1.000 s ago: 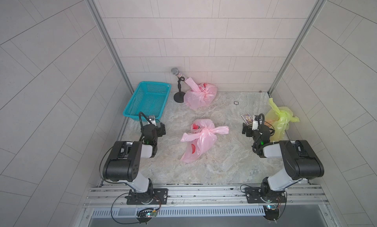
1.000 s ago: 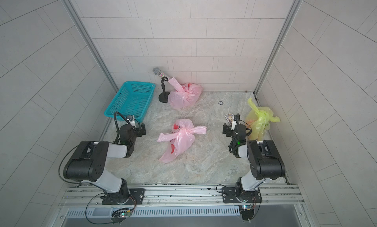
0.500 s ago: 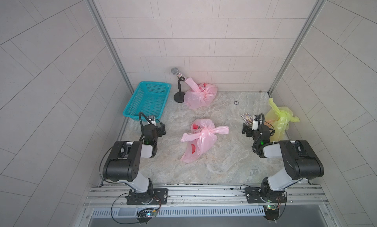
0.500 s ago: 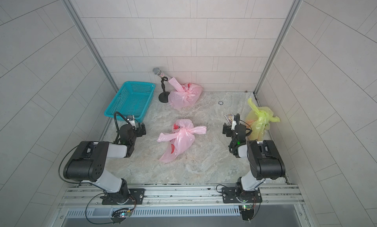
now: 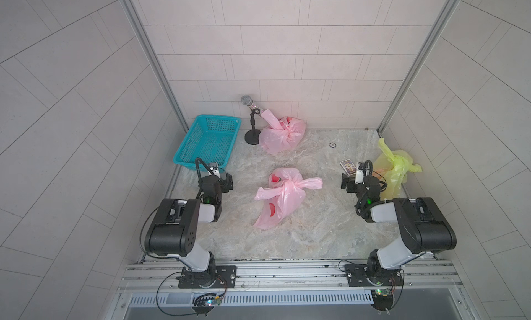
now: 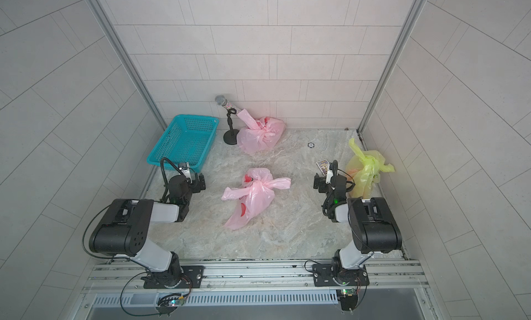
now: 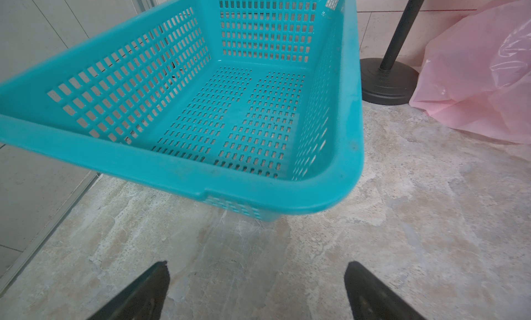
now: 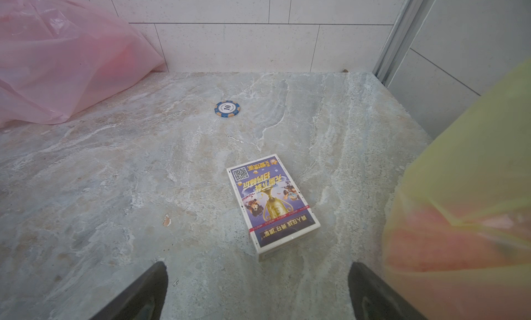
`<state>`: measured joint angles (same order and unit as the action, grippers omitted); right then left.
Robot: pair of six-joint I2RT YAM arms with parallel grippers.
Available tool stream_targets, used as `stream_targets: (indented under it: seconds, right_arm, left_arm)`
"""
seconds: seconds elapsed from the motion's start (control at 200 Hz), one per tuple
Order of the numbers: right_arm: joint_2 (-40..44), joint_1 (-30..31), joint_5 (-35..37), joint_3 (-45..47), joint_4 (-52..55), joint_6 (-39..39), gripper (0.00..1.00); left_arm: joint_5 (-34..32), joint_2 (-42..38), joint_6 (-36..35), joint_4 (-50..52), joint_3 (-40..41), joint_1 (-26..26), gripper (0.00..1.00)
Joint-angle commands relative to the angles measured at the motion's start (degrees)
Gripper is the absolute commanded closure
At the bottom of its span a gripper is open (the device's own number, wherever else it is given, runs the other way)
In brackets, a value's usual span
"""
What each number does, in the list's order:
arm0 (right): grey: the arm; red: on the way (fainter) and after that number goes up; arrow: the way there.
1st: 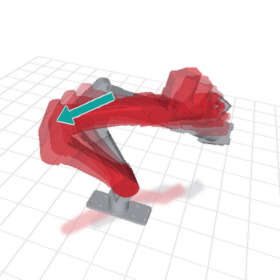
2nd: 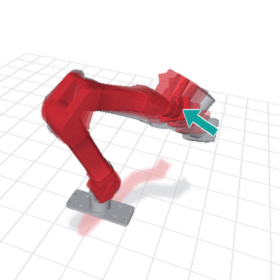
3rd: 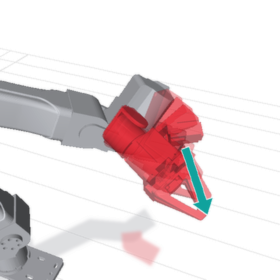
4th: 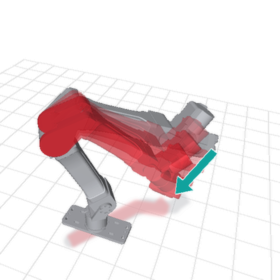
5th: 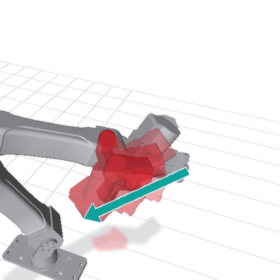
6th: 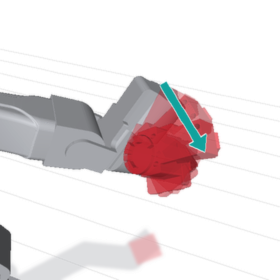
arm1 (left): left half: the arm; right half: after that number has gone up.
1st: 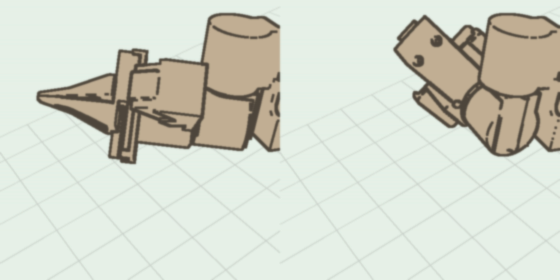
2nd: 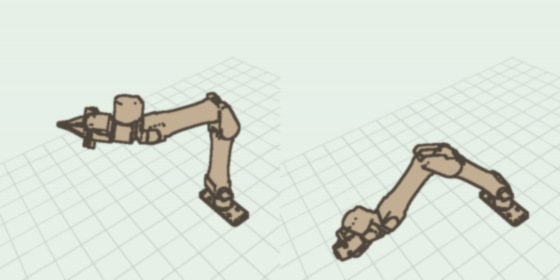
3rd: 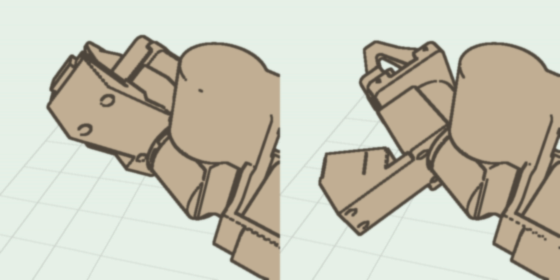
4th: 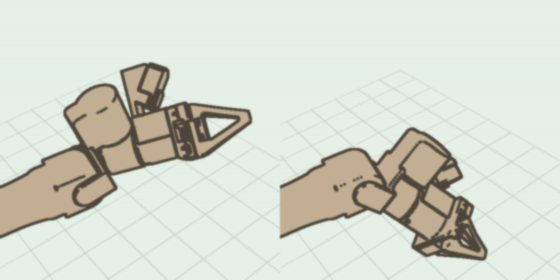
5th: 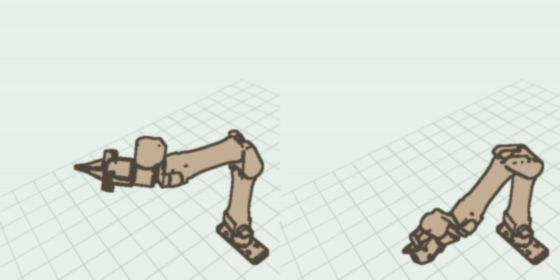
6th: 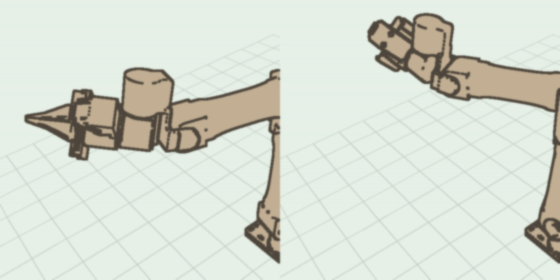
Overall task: Untie the knot of a plastic bag & take out the apple
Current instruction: Untie the plastic bag at the center of the board.
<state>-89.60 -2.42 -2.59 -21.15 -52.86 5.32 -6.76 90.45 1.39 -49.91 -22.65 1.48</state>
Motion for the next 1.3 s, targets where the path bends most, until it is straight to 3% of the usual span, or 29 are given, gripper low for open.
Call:
stream_targets:
  seconds: [0.0, 0.125, 0.18, 0.265, 0.355, 0.525, 0.67, 0.871, 1.066, 1.296]
  right_arm:
    - [-0.02, 0.04, 0.28, -0.15, -1.18, -0.36, 0.00]
    - [2.31, 0.22, 5.74, -1.12, 2.44, 1.39, 0.00]
    - [5.70, -0.11, 9.73, -4.12, 11.53, 3.37, 0.01]
    - [8.82, -0.84, 8.56, -10.08, 24.36, 3.80, 0.00]
    - [10.18, -0.84, 8.23, -14.28, 34.90, 9.72, 0.00]
    - [12.98, -0.93, 1.31, -19.69, 44.47, 21.45, 0.00]
    - [13.81, -0.45, -11.79, -23.48, 50.15, 25.83, 0.00]
    - [12.63, 5.65, -14.40, -32.20, 64.12, 24.59, 0.00]
    - [10.42, 14.05, -14.78, -39.84, 74.02, 20.04, 0.00]
    - [10.74, 18.65, -12.73, -44.83, 79.61, 19.30, 0.00]
  left_arm:
    - [-0.86, -0.63, -0.52, -1.46, -0.45, -0.01, 0.00]
    - [-1.48, -5.61, -0.15, 6.19, -2.67, 0.00, 0.00]
    - [-1.23, -7.66, -0.50, 10.49, -4.11, -0.07, 0.00]
    - [-2.04, -10.90, -0.67, 14.96, -5.48, 0.28, 0.01]
    - [-2.50, -14.47, -0.46, 17.96, -6.78, 0.60, 0.02]
    - [-0.74, -19.89, 0.30, 27.91, -11.53, 0.98, 0.05]
    - [2.62, -24.97, 0.36, 38.59, -17.02, 3.95, 0.08]
    - [3.34, -29.80, 1.49, 56.06, -28.98, 15.77, 0.17]
    - [3.98, -28.73, 8.39, 71.39, -41.66, 29.35, 0.30]
    - [4.80, -26.04, 20.21, 78.84, -45.11, 43.94, 0.35]
